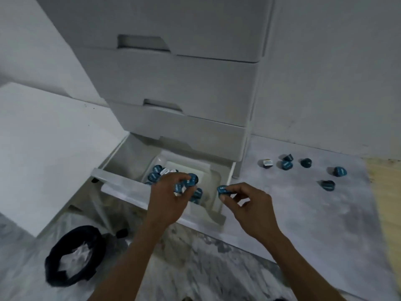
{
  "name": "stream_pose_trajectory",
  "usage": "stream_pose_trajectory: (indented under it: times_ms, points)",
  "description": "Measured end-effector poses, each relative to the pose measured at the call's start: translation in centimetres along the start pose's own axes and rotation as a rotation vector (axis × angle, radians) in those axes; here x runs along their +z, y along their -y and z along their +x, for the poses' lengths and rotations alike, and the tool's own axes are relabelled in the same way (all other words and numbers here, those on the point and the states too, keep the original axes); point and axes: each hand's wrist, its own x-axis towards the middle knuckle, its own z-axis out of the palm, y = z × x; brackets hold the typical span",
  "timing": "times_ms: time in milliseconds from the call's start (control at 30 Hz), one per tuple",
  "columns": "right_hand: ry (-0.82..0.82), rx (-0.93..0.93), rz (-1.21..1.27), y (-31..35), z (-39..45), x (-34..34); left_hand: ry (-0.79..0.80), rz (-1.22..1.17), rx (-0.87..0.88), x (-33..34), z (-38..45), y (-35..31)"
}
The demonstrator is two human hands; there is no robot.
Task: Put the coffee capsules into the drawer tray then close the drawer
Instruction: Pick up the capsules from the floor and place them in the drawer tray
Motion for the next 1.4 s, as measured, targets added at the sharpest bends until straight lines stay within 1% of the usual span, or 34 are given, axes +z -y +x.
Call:
stream_pose_trajectory:
  times_ms: [100,200,367,600,733,867,1033,1233,1400]
  points:
    - [-0.011,0.000,-0.015,2.4,0.6,3.6,0.036,0.035,-0.029,-3.5,1.6,2.4]
    - [-0.024,0.015,-0.043,3.7,1.8,6.1,0.119,0.072,-0.025,-4.6,3.9,4.8]
    - [-0.032,0.071,-0.147,3.2,5.5,8.8,0.243,0.105,-0.019,-2.9,7.4,7.9]
    - [-0.013,0.167,-0.265,-1.6,9.2,12.0,0.439,0.104,-0.017,0.5,10.4,10.9]
    - [0.054,0.222,-0.354,-3.7,10.3,13.0,0.544,0.125,-0.010,3.1,11.8,12.4]
    - [0.131,0.233,-0.452,-4.9,11.3,13.7,0.607,0.106,-0.017,4.8,12.7,13.3]
    - [0.235,0.264,-0.573,-5.2,12.1,13.9,0.733,0.173,-0.041,6.3,14.0,14.3]
    - [0.309,0.247,-0.725,-5.5,12.3,13.9,0.815,0.193,-0.021,7.3,14.0,14.5]
    - [0.301,0.240,-0.746,-5.5,12.3,13.9,0.822,0.198,-0.011,7.6,13.7,14.5]
